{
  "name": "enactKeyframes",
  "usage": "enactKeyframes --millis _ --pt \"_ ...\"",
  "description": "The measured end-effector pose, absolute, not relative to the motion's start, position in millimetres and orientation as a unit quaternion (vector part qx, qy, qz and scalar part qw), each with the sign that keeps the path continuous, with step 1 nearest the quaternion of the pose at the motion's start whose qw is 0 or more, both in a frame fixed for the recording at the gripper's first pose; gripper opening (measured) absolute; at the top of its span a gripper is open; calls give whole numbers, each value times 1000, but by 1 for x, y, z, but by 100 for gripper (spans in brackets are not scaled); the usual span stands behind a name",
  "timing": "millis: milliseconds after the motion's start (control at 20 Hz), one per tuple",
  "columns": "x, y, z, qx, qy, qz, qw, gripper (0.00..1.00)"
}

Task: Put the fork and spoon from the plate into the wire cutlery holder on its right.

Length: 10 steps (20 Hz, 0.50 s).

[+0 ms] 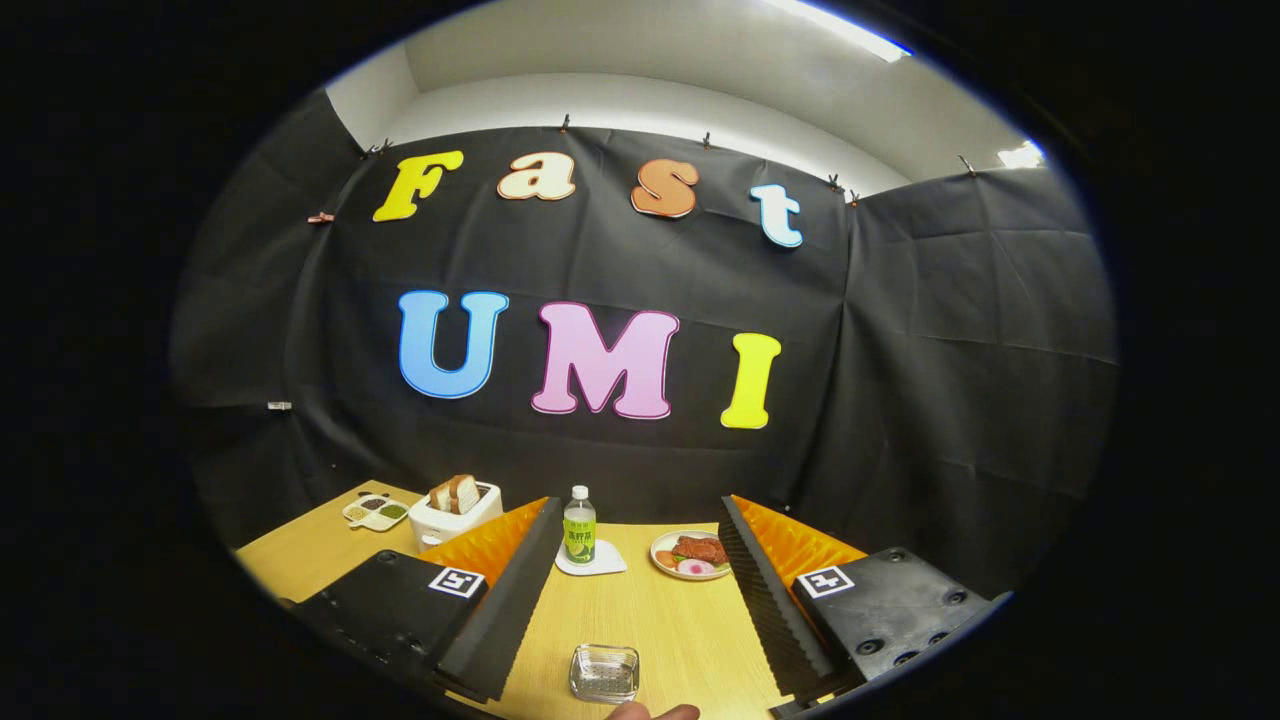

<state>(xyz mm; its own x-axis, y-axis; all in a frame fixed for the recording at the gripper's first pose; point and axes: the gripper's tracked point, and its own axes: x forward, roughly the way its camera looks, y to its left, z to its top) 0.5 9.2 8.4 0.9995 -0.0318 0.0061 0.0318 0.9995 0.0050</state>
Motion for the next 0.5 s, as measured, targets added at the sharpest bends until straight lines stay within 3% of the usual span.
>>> enactKeyframes --millis 500 --pt "4 205 -46 45 104 62 992 97"
